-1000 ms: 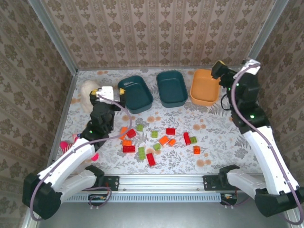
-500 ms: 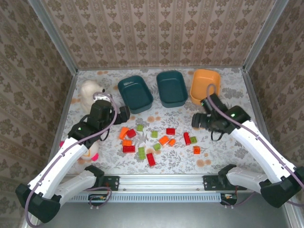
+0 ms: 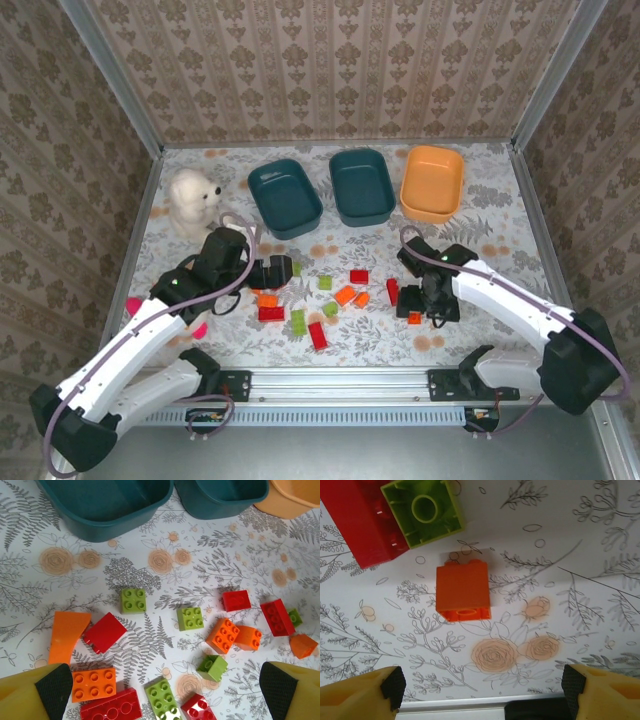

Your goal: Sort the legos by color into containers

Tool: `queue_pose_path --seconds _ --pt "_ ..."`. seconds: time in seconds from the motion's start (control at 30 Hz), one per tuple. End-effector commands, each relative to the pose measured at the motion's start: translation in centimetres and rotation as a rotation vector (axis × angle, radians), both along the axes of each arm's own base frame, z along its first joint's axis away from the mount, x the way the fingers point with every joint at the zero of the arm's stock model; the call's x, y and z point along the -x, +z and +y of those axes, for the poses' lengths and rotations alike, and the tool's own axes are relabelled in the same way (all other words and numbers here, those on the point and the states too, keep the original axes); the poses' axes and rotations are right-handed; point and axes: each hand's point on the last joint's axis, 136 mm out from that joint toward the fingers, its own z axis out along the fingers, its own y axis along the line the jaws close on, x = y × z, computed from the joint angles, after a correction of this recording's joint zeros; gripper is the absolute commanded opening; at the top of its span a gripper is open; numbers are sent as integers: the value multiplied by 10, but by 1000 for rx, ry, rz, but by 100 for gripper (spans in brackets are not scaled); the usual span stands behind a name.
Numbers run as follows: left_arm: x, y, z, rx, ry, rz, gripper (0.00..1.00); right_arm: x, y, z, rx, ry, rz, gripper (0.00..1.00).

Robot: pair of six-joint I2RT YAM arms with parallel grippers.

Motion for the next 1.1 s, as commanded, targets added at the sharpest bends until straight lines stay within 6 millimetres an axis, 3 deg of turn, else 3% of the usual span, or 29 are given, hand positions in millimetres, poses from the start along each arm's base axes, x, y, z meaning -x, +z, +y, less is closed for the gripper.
queue_pose_path --seconds 0.0,0.43,0.77,0.87,1.07 --pt "9 -1 -1 24 -8 24 99 -5 -10 9 -19 -2 15 83" --pt "4 3 -1 36 23 12 98 -14 -44 2 44 -34 58 65" --pt "3 4 -3 50 29 9 97 -20 -59 4 46 -36 82 47" --pt "2 3 -4 53 29 7 97 -22 -58 5 42 -40 71 37" --pt "-1 3 -9 54 19 9 97 -30 -30 0 49 -50 -12 31"
